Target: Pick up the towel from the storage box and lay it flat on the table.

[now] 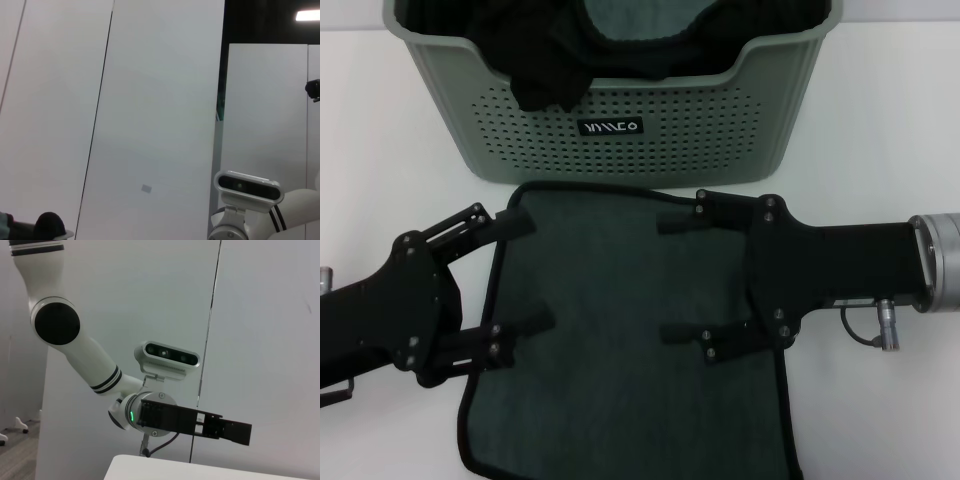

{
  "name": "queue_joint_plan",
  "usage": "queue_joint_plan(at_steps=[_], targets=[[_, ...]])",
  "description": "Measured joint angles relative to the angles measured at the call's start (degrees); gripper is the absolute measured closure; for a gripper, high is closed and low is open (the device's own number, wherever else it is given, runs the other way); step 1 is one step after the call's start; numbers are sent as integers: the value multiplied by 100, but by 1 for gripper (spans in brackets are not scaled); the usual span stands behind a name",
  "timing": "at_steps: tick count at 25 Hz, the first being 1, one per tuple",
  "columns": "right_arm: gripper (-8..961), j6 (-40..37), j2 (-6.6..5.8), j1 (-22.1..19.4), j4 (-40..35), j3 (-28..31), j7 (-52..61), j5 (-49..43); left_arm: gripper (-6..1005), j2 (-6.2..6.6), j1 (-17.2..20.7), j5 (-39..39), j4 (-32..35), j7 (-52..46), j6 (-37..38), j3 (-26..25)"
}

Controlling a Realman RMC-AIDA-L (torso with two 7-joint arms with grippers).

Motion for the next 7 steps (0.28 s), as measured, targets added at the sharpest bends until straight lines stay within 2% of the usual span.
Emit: queue_joint_plan(at_steps=[7], targets=[[67, -3, 0, -24, 32, -86, -2, 108, 151, -13, 27, -4, 0, 2, -1, 0]])
